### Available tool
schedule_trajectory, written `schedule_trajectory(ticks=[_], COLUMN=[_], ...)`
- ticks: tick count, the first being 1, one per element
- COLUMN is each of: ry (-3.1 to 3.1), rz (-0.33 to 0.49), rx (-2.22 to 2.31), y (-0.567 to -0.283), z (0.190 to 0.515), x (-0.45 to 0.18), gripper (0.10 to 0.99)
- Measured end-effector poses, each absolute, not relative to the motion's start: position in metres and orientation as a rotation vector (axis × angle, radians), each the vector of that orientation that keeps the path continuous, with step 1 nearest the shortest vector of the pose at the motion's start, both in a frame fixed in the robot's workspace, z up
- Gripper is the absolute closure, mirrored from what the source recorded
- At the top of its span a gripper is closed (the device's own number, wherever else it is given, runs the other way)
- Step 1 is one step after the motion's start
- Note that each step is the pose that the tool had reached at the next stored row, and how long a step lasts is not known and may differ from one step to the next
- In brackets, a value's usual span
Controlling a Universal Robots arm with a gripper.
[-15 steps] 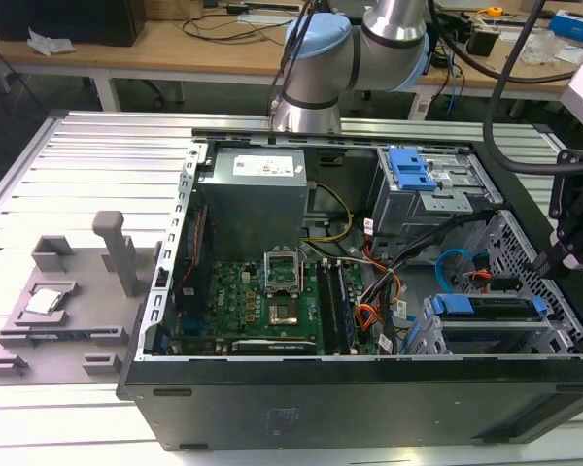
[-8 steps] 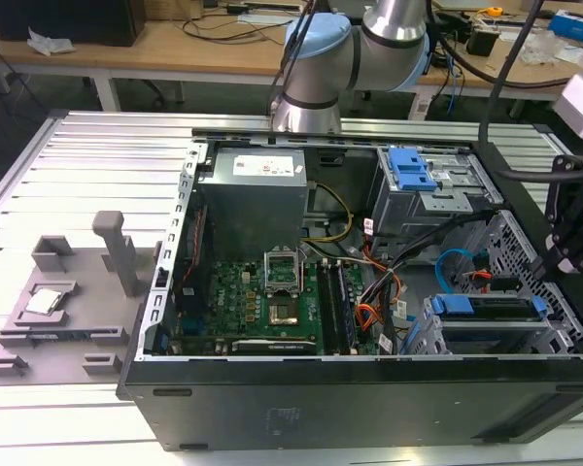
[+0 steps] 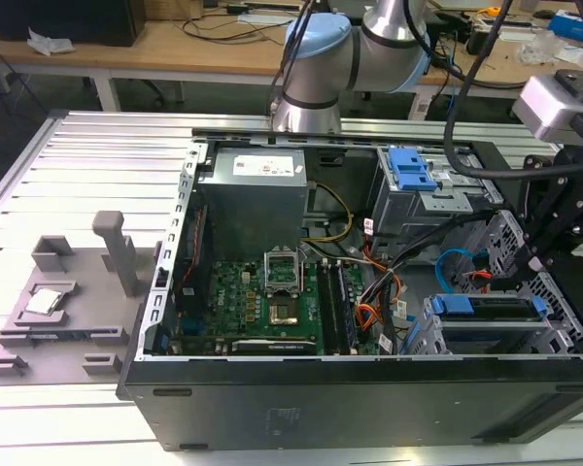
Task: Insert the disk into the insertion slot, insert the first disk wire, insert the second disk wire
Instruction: 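Insert the first disk wire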
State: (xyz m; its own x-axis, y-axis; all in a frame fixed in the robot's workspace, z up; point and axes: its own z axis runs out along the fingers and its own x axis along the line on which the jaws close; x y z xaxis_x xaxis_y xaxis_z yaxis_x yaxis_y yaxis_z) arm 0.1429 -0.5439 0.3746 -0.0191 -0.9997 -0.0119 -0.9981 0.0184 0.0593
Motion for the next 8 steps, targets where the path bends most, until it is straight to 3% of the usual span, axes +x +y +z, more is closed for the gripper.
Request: schedule_trajectory(ticks=[8], ry=[-2.213], rz=[-0.083], rx=[2.172], y=[-0.542], z=[0.373], x=[0.151], gripper=[0.910])
